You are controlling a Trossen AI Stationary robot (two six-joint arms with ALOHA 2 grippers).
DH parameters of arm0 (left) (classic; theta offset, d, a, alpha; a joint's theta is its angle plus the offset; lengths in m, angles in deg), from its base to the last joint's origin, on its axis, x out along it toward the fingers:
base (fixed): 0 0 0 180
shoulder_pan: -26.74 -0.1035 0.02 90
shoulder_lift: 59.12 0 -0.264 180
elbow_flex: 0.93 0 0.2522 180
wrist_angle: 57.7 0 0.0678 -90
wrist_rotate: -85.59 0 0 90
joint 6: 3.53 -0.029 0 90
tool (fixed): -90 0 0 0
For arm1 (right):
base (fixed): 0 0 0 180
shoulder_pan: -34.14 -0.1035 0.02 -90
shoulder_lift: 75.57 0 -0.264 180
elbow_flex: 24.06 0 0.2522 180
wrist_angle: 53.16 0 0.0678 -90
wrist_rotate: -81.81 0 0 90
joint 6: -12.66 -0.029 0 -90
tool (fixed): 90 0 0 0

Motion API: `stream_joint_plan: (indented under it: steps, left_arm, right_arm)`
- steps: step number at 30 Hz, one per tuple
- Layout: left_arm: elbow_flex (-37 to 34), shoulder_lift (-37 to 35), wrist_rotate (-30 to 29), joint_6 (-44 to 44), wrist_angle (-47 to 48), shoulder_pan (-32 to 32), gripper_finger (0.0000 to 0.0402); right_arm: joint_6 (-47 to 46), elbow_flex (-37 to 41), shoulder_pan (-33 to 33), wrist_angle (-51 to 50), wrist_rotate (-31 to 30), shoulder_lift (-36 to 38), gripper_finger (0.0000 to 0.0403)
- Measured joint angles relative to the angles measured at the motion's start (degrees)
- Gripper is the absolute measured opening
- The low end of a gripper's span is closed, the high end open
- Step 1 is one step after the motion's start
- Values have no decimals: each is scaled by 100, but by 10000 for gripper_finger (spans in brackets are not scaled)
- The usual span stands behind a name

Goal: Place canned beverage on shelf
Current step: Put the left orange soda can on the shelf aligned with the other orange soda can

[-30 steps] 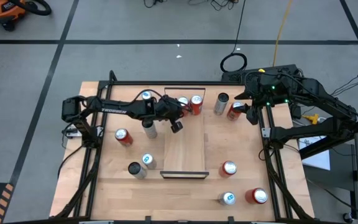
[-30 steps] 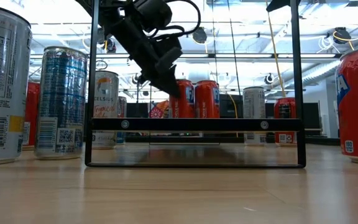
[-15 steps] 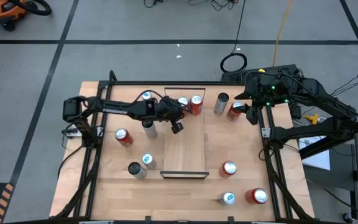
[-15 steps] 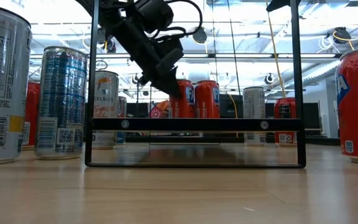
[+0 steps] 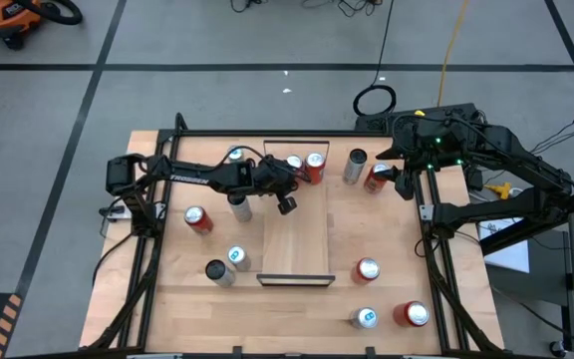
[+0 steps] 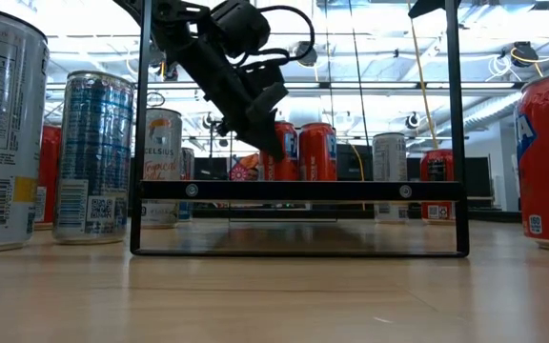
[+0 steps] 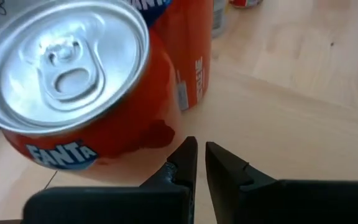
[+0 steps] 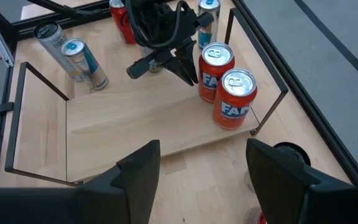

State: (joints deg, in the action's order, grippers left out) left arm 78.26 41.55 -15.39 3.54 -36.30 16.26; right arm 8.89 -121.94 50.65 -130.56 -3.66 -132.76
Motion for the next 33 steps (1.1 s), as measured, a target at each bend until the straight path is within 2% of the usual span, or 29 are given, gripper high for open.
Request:
stream_joint_plan:
  steps: [33]
  left_arm:
    - [-2,39,-133,-164,-353,-48,35]
  right_arm:
    - [-4,0,2,0,-1,0,212]
